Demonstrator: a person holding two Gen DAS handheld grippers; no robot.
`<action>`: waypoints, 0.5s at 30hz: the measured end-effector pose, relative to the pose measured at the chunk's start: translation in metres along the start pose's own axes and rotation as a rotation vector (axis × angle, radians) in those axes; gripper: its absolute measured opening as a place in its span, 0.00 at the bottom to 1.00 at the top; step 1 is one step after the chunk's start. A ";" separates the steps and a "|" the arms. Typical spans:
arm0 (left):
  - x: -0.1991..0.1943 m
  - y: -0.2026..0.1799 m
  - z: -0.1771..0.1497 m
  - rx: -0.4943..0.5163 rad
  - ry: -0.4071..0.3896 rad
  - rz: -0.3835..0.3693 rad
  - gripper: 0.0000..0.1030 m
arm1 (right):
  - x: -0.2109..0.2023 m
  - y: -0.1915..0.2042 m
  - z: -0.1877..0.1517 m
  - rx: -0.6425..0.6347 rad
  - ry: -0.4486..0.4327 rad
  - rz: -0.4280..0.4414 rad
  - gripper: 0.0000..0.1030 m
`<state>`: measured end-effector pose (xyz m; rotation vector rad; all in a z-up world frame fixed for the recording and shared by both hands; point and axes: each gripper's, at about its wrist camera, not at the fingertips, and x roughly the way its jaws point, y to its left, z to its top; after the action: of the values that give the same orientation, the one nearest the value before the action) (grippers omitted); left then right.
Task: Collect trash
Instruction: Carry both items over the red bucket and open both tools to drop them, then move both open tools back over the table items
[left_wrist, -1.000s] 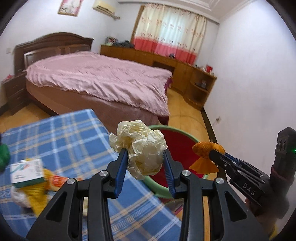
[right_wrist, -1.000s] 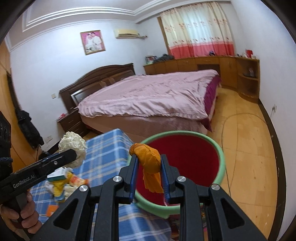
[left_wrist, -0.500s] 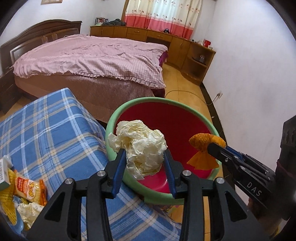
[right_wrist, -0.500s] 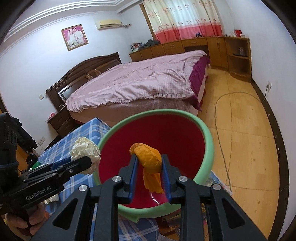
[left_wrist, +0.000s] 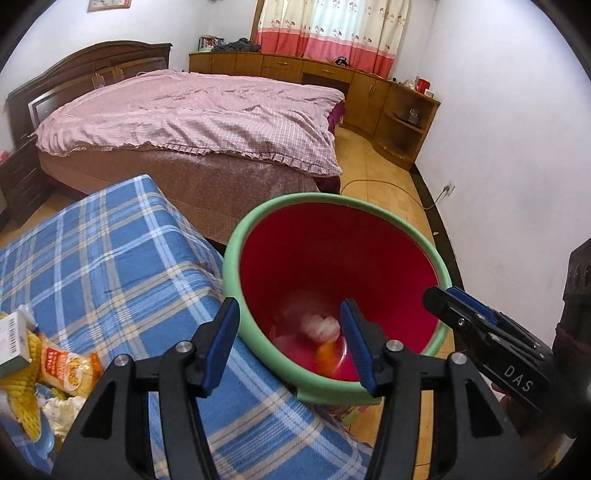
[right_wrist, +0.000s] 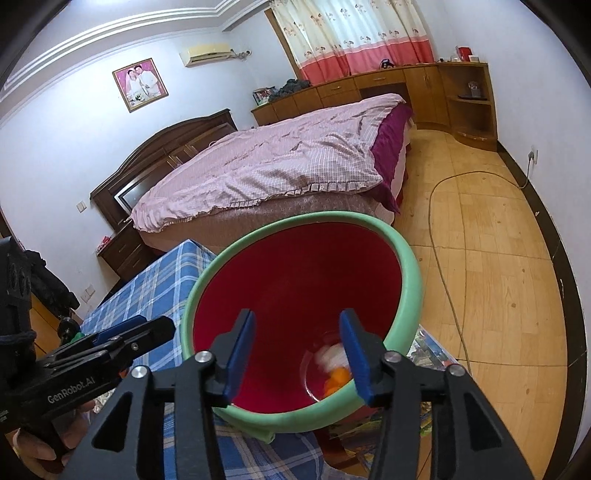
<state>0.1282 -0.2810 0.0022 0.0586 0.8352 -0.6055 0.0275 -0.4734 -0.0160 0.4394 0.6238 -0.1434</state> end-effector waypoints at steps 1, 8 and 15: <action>-0.005 0.002 -0.001 -0.005 -0.006 0.002 0.55 | -0.002 0.002 0.000 -0.003 -0.002 0.002 0.50; -0.039 0.014 -0.006 -0.030 -0.047 0.035 0.55 | -0.019 0.026 -0.004 -0.034 -0.027 0.031 0.55; -0.074 0.040 -0.016 -0.077 -0.092 0.084 0.55 | -0.034 0.057 -0.013 -0.069 -0.039 0.067 0.63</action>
<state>0.1000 -0.2077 0.0368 -0.0038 0.7622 -0.4926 0.0078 -0.4168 0.0152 0.3896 0.5730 -0.0659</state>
